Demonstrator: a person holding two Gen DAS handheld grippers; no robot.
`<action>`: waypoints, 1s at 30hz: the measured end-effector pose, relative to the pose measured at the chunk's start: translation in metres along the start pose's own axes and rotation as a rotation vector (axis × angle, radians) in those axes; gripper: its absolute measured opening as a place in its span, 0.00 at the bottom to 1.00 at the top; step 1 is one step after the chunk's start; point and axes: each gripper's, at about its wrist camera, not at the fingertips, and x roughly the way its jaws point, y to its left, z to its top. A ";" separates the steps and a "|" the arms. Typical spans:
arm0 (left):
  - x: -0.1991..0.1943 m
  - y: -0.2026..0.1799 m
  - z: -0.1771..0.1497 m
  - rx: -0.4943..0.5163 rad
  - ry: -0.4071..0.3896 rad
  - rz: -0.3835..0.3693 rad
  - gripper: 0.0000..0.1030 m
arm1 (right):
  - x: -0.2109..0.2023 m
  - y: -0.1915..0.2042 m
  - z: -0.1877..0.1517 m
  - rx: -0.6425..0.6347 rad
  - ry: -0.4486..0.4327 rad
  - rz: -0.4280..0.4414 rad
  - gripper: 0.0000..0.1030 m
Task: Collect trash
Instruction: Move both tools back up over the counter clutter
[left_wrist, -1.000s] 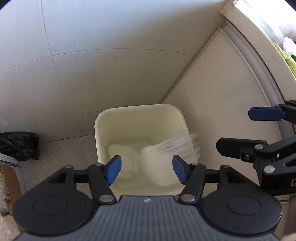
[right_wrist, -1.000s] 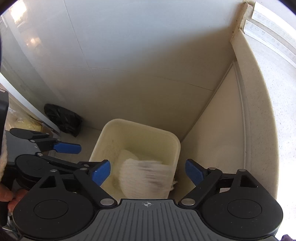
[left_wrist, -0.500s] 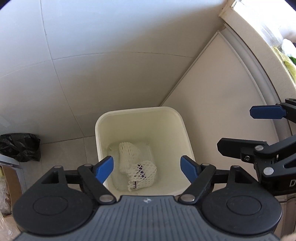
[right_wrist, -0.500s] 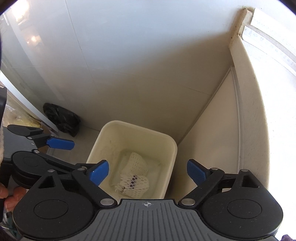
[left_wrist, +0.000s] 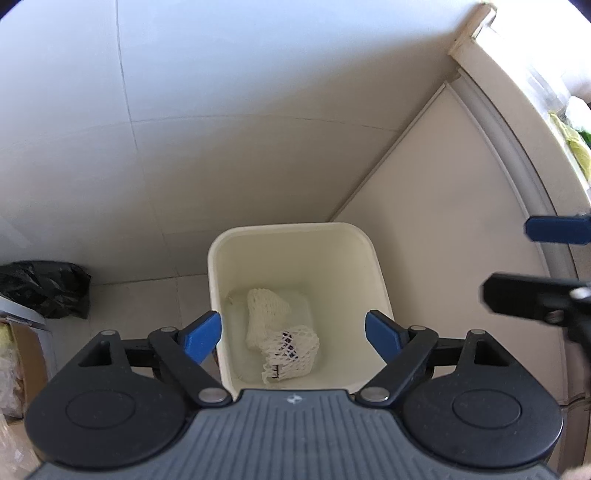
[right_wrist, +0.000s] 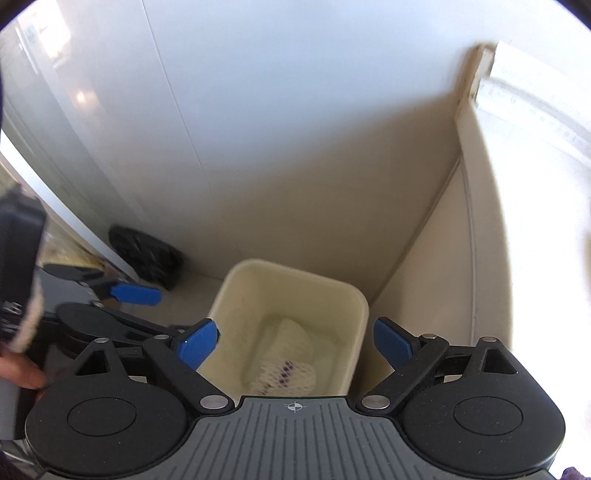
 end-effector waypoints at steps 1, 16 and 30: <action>-0.002 -0.002 0.000 0.006 -0.003 0.006 0.82 | -0.008 0.000 -0.001 0.003 -0.018 0.007 0.91; -0.082 -0.053 -0.003 0.059 -0.132 0.021 0.99 | -0.138 -0.001 -0.034 0.004 -0.300 -0.077 0.94; -0.147 -0.131 -0.004 0.183 -0.220 -0.020 0.99 | -0.231 -0.036 -0.079 0.084 -0.408 -0.311 0.98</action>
